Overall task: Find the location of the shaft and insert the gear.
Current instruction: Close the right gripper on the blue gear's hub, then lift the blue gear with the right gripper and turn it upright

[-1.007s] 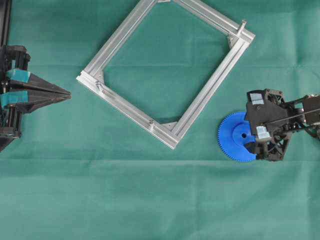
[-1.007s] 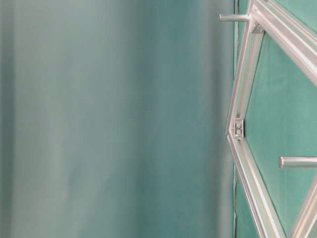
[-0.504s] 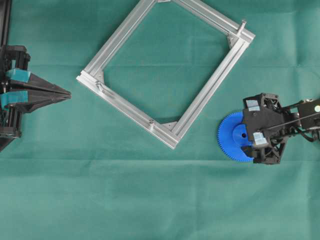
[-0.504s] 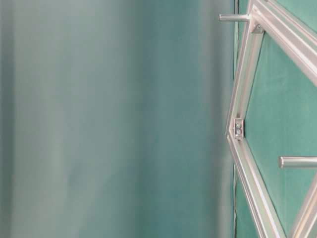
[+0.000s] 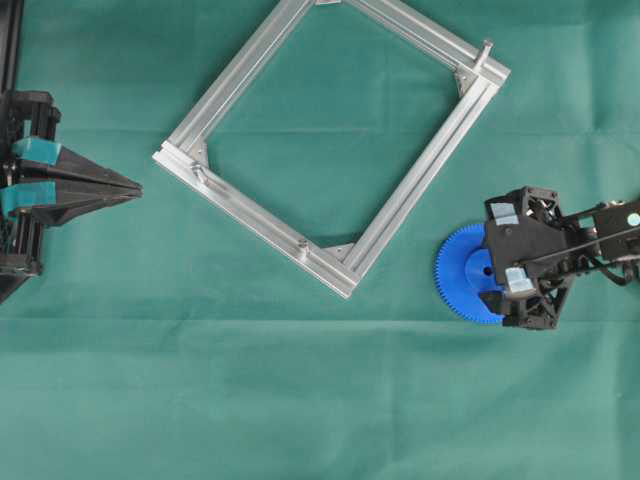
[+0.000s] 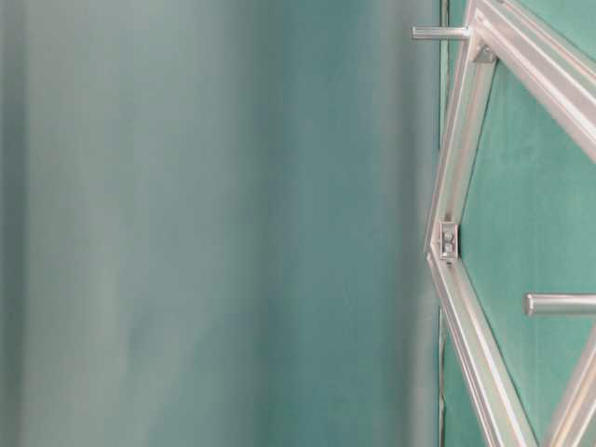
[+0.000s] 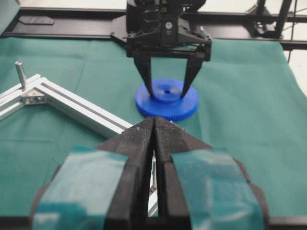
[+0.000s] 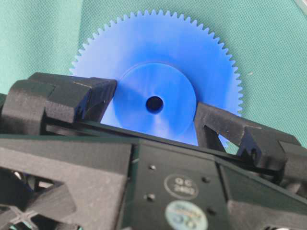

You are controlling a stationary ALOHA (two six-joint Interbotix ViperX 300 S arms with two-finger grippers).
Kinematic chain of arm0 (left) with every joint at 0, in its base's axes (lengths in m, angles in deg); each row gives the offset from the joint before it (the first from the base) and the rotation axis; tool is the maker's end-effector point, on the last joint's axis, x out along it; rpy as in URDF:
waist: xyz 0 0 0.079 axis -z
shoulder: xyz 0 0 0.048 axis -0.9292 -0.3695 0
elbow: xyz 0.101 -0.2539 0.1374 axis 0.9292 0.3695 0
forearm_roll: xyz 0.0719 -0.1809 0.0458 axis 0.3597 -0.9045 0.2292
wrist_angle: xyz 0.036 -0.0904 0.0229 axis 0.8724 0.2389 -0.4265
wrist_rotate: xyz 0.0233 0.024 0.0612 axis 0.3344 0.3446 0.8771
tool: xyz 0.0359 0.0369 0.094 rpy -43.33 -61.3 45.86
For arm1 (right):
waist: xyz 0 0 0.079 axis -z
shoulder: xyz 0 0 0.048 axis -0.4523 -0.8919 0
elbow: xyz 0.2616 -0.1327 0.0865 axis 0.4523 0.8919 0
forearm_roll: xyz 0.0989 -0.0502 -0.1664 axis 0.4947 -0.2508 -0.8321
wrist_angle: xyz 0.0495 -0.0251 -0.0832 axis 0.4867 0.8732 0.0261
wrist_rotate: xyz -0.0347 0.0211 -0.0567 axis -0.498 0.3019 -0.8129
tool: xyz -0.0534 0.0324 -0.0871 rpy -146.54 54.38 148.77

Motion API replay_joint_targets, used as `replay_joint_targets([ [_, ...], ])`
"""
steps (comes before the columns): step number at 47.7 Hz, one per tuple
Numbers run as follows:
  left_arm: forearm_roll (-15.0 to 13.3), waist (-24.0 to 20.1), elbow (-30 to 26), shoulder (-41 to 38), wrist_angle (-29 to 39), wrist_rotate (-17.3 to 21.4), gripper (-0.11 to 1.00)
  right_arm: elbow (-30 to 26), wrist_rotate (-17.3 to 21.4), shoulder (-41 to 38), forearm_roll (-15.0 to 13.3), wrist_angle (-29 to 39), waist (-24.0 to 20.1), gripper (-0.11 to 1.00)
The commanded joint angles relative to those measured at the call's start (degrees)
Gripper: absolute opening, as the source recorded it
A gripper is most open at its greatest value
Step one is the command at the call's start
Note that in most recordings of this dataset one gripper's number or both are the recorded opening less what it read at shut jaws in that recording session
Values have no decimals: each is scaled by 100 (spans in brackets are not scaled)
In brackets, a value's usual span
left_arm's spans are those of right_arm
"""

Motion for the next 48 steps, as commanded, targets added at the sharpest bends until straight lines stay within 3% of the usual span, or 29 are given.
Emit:
replay_joint_targets([
  [1,-9,-9,-149,-53,-35,0,2,-53,18,-9,26,-9,-70,88],
  [9,0,-9,-149,-53,-44,0,2,-62,9,-9,18,18,-105,83],
  [15,-9,-18,-149,-53,-35,0,2,-70,9,-9,26,18,-149,69],
  [36,-9,-9,-149,-53,-35,0,2,-123,18,9,26,62,-167,69],
  [48,-9,-9,-149,-44,-35,0,2,-492,26,343,35,817,-237,69],
])
